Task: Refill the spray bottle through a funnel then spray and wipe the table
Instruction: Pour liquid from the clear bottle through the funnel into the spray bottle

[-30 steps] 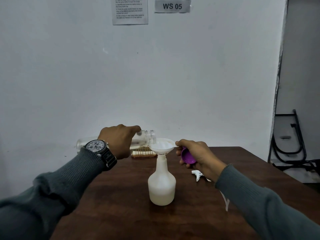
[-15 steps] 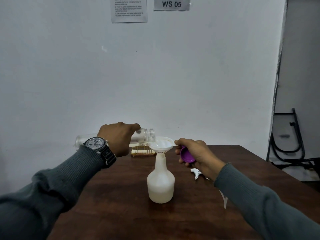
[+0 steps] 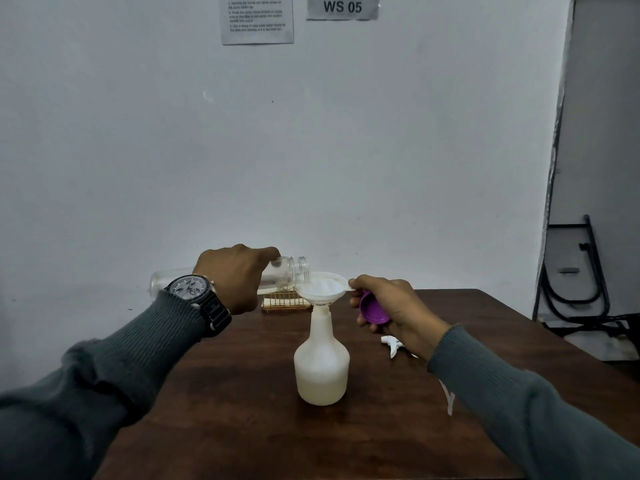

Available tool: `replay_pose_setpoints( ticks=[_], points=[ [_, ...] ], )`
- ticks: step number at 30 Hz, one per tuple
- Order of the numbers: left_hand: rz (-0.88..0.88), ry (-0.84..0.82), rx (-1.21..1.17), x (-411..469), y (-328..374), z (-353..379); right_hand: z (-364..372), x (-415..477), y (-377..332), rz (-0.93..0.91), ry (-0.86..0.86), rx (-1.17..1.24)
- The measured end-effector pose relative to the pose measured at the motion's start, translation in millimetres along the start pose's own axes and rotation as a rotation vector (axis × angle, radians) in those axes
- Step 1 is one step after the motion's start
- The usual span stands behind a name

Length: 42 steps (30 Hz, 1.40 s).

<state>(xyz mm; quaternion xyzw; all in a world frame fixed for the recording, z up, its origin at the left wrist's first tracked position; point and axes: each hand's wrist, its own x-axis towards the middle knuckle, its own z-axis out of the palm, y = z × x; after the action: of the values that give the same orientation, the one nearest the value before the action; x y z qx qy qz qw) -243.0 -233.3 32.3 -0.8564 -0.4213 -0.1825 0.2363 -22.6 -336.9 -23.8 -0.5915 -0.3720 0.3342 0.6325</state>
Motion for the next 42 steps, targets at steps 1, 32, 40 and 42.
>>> replay_pose_setpoints(
  ticks=[1,32,40,42],
  points=[
    [0.001,-0.001,0.000,0.1,-0.1,-0.2,0.0,0.0,0.0,0.001,0.001,-0.001],
    [0.011,0.018,0.018,1.0,0.7,-0.4,-0.6,-1.4,0.3,0.001,0.005,-0.008],
    [0.004,0.015,0.025,0.9,-0.1,0.7,-0.1,-2.5,-0.1,0.002,0.004,0.004],
    [0.003,0.016,0.025,0.4,-0.1,0.7,0.2,-2.4,0.1,0.001,0.005,0.005]
  ],
)
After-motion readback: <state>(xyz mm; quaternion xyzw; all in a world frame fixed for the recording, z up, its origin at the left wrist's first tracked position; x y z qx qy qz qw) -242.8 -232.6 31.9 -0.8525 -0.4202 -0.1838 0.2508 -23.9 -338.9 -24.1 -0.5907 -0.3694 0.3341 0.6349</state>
